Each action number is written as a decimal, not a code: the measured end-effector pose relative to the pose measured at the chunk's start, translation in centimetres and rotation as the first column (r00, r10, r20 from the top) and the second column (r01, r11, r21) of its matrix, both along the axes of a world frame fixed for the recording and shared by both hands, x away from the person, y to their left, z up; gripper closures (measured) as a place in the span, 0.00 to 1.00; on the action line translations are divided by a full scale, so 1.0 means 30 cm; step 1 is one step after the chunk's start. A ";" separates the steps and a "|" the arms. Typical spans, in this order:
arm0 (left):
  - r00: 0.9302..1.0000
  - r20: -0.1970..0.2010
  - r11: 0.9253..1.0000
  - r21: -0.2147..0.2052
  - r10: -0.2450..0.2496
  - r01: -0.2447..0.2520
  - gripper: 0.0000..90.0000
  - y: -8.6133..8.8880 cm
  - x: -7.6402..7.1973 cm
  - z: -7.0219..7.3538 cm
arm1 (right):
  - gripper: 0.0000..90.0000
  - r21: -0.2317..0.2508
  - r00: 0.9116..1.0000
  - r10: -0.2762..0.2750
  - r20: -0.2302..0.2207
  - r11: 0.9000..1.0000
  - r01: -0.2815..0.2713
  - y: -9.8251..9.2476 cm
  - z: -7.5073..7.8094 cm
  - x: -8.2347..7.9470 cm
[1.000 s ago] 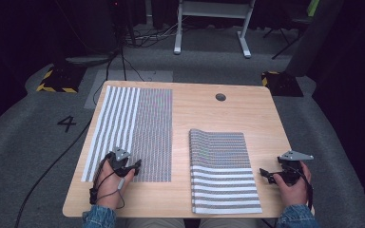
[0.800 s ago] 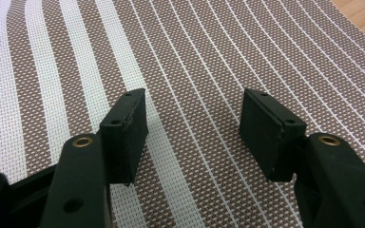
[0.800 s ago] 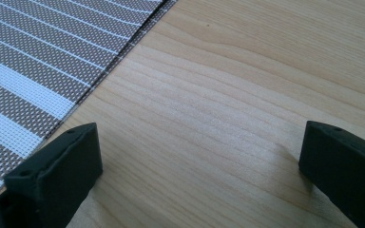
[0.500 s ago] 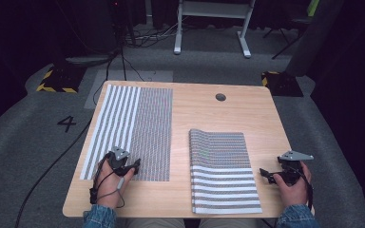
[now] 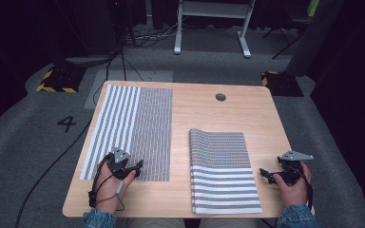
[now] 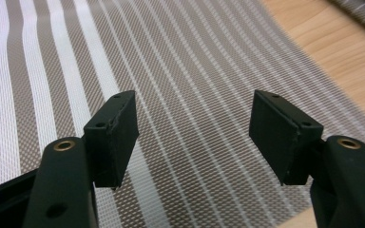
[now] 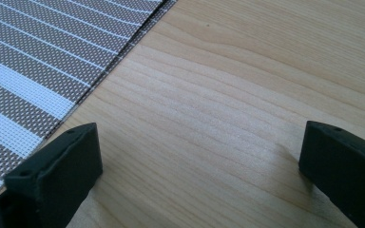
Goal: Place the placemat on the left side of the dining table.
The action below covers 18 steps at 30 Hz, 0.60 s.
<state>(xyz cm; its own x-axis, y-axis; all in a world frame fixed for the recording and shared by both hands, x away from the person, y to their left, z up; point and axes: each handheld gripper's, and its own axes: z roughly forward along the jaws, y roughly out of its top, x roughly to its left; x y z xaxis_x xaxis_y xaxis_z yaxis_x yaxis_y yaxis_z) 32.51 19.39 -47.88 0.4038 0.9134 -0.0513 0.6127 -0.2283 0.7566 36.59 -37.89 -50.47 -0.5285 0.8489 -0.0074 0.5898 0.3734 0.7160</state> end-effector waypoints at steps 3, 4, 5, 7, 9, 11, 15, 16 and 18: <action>1.000 0.013 1.000 0.007 -0.022 0.022 0.37 -0.010 -0.020 0.024 | 0.01 -0.001 1.000 0.000 0.000 1.000 0.000 0.000 0.000 0.000; 0.999 0.017 0.999 0.013 -0.037 0.037 0.36 -0.014 -0.029 0.034 | 0.01 0.002 1.000 0.001 0.002 1.000 -0.001 0.001 -0.001 0.000; 0.999 0.023 0.999 0.009 -0.047 0.047 0.35 -0.019 -0.036 0.040 | 0.01 0.002 1.000 0.000 0.003 1.000 0.000 0.001 -0.001 -0.001; 0.997 0.021 0.997 0.010 -0.075 0.075 0.35 -0.026 -0.049 0.051 | 0.01 -0.002 1.000 -0.001 0.002 1.000 0.001 0.000 0.000 -0.002; 0.995 0.016 0.995 0.011 -0.103 0.102 0.35 -0.036 -0.063 0.062 | 0.01 -0.009 1.000 0.003 0.004 1.000 -0.003 -0.001 -0.001 -0.002; 0.990 0.012 0.990 0.006 -0.141 0.140 0.34 -0.048 -0.074 0.071 | 0.01 -0.003 1.000 -0.002 0.003 1.000 0.002 0.000 0.000 -0.002; 0.981 0.007 0.981 -0.020 -0.193 0.194 0.34 -0.077 -0.095 0.090 | 0.01 -0.008 1.000 0.003 0.004 1.000 -0.003 -0.001 -0.001 -0.002; 0.979 0.008 0.979 -0.017 -0.203 0.203 0.34 -0.084 -0.099 0.095 | 0.01 -0.008 1.000 0.003 0.004 1.000 -0.003 -0.001 -0.001 -0.002; 0.971 0.011 0.971 -0.031 -0.238 0.238 0.34 -0.102 -0.108 0.106 | 0.01 -0.009 1.000 0.003 0.004 1.000 -0.003 -0.001 -0.001 -0.002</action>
<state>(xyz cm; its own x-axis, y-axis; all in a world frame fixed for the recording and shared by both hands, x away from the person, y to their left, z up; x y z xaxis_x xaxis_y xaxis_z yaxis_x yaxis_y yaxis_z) 29.28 16.33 -44.70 0.6095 0.7892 -0.0754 0.5387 -0.3426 0.7697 36.52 -37.91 -50.49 -0.5306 0.8475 -0.0168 0.5860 0.3811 0.7151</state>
